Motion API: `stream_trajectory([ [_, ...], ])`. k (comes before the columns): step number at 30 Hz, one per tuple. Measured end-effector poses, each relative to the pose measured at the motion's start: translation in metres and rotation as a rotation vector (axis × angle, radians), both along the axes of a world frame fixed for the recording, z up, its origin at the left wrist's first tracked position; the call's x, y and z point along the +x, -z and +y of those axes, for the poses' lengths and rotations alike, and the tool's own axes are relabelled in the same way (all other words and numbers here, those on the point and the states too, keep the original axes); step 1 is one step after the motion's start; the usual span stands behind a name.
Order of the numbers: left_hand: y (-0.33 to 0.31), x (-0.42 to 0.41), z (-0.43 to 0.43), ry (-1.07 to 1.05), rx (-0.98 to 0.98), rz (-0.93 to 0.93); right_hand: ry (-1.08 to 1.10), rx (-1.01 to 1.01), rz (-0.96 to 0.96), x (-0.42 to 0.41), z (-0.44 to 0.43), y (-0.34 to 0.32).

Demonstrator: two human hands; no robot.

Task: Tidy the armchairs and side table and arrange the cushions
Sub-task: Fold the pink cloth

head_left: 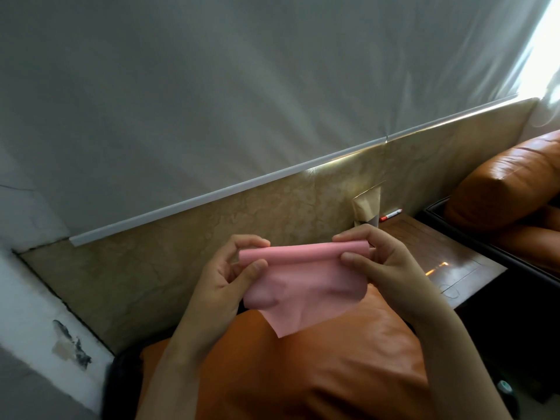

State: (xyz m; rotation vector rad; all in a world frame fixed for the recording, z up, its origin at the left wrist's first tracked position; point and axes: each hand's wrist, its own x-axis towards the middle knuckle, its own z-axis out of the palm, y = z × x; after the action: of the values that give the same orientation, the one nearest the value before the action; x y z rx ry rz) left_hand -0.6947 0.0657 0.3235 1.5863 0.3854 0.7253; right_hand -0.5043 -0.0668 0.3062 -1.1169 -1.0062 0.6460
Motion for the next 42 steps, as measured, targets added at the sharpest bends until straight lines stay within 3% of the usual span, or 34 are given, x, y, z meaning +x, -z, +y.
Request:
stream_trajectory([
  [14, 0.0033, -0.0029, 0.0032, -0.076, 0.046, 0.008, 0.001, -0.001, 0.043, 0.0033, 0.0009, 0.0054],
  [22, 0.0033, -0.0038, 0.0062, -0.070, 0.143, 0.013, 0.021, -0.042, -0.125, 0.0070, -0.0009, 0.0072],
  [27, 0.0046, -0.0011, 0.0029, -0.021, 0.033, -0.002, 0.040, 0.006, -0.032, 0.0016, 0.0017, 0.0058],
  [42, 0.0061, -0.0042, 0.0022, -0.017, -0.021, -0.021, -0.104, 0.004, 0.107, 0.0027, -0.0022, 0.0047],
])
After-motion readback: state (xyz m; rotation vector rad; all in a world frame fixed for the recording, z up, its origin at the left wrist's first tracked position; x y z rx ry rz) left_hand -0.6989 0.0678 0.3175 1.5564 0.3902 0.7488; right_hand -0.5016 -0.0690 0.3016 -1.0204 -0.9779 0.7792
